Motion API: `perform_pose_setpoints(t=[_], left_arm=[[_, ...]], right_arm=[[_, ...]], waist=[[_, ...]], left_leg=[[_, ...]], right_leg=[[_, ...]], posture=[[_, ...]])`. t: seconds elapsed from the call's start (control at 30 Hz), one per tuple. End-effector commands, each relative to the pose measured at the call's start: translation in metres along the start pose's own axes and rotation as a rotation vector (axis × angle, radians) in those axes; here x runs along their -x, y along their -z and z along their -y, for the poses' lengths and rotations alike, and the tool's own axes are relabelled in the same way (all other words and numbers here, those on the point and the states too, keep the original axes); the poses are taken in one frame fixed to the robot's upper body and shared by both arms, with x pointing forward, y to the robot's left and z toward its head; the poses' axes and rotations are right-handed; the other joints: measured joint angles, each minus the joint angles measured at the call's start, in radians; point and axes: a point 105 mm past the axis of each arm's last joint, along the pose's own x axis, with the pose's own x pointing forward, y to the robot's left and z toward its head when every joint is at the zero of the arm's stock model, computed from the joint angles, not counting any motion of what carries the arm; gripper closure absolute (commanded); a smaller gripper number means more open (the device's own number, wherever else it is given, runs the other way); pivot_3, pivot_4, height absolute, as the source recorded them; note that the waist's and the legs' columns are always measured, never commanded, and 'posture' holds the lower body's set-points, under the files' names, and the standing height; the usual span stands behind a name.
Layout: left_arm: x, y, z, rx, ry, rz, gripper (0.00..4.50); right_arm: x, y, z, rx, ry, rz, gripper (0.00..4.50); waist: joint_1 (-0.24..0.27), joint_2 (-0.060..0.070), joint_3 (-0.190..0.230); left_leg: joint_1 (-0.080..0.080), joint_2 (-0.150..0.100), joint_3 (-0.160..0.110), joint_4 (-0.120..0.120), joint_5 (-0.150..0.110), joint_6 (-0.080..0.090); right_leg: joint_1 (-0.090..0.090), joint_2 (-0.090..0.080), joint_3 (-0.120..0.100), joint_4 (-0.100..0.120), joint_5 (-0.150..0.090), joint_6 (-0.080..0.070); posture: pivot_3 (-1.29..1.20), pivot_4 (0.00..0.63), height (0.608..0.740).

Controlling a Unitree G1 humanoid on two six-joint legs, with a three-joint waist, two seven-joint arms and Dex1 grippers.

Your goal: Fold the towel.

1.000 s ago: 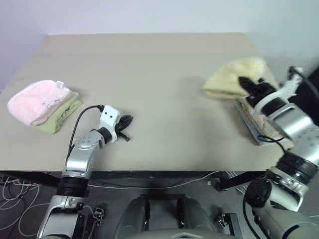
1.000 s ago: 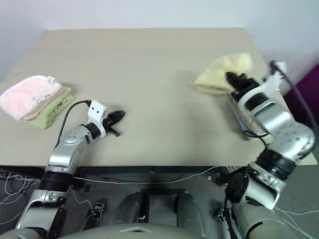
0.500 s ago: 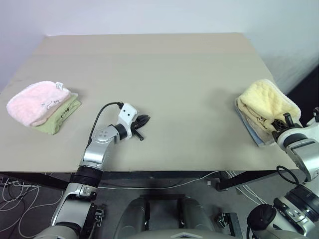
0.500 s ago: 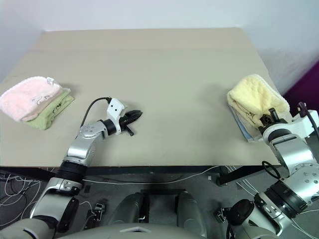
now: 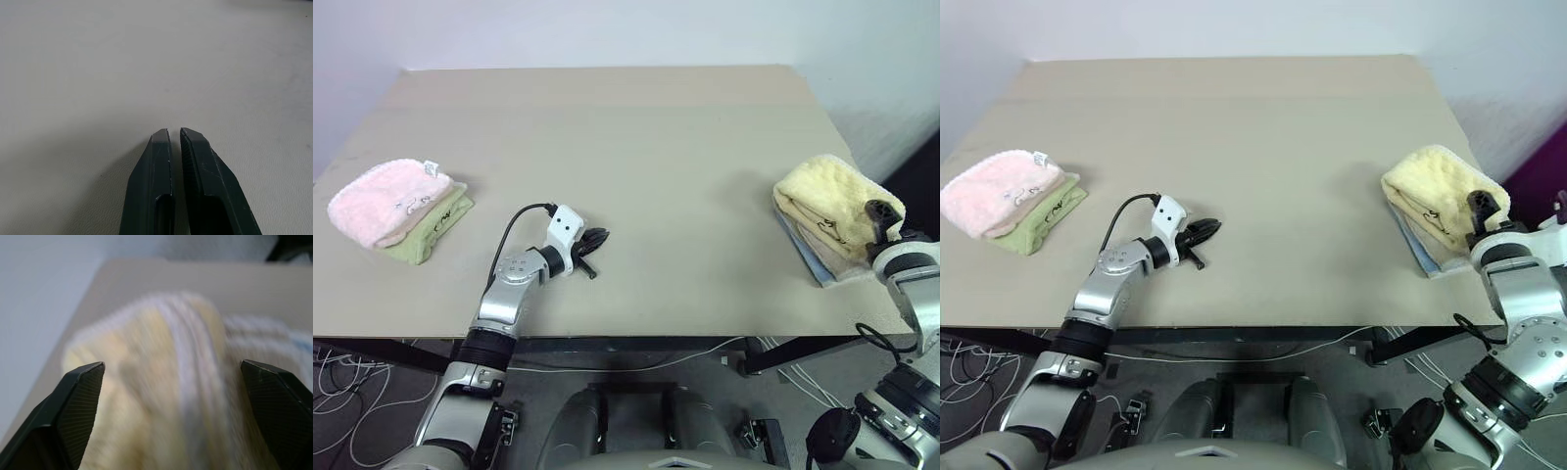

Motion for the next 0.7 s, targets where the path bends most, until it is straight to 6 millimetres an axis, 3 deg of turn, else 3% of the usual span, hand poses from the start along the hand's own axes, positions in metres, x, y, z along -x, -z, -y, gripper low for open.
perform_pose_setpoints(t=[0.03,0.17,0.27,0.33,0.53,0.7], left_arm=[[0.001,-0.005,0.002,-0.016,-0.002,0.028,4.12],[0.002,-0.005,-0.004,0.001,-0.036,0.035,4.12],[0.004,-0.005,-0.010,0.005,-0.094,0.044,4.12],[0.006,-0.006,-0.012,0.013,-0.122,0.052,4.12],[0.020,-0.006,-0.015,0.042,-0.193,0.069,4.12],[0.033,-0.004,-0.018,0.040,-0.236,0.061,4.12]], right_arm=[[0.004,-0.027,-0.027,0.061,-0.102,0.126,0.01],[0.003,-0.017,-0.060,0.293,-0.226,0.121,0.01],[0.008,0.021,-0.092,0.651,-0.395,0.066,0.01],[0.013,0.048,-0.105,0.777,-0.509,0.027,0.01],[0.030,0.131,-0.132,0.951,-0.840,-0.109,0.01],[0.032,0.177,-0.129,0.966,-0.958,-0.201,0.01]], waist=[[0.000,0.000,0.000],[-0.001,0.000,0.000],[-0.001,0.001,-0.001],[-0.001,0.001,-0.001],[-0.001,0.000,0.000],[0.002,0.000,0.000]], left_leg=[[0.000,0.000,0.000,0.000,0.000,0.000],[0.001,0.000,0.000,0.000,0.000,0.000],[0.001,0.000,0.000,0.000,0.000,0.000],[0.001,0.000,0.000,0.000,0.000,0.000],[0.002,0.000,-0.001,0.000,0.000,0.000],[0.002,0.000,-0.001,0.001,0.000,0.000]], right_leg=[[0.000,0.000,0.000,0.000,0.000,0.000],[0.001,0.000,0.000,0.000,0.000,0.000],[0.001,0.000,0.000,0.000,0.000,0.000],[0.001,0.001,0.000,0.000,0.000,0.000],[0.001,0.000,0.000,-0.001,0.000,0.000],[0.001,0.000,-0.001,-0.001,0.000,0.000]], posture=[[0.00,0.150,0.740],[0.00,0.150,0.740],[0.00,0.150,0.740],[0.00,0.150,0.740],[0.00,0.150,0.740],[0.00,0.150,0.740]])
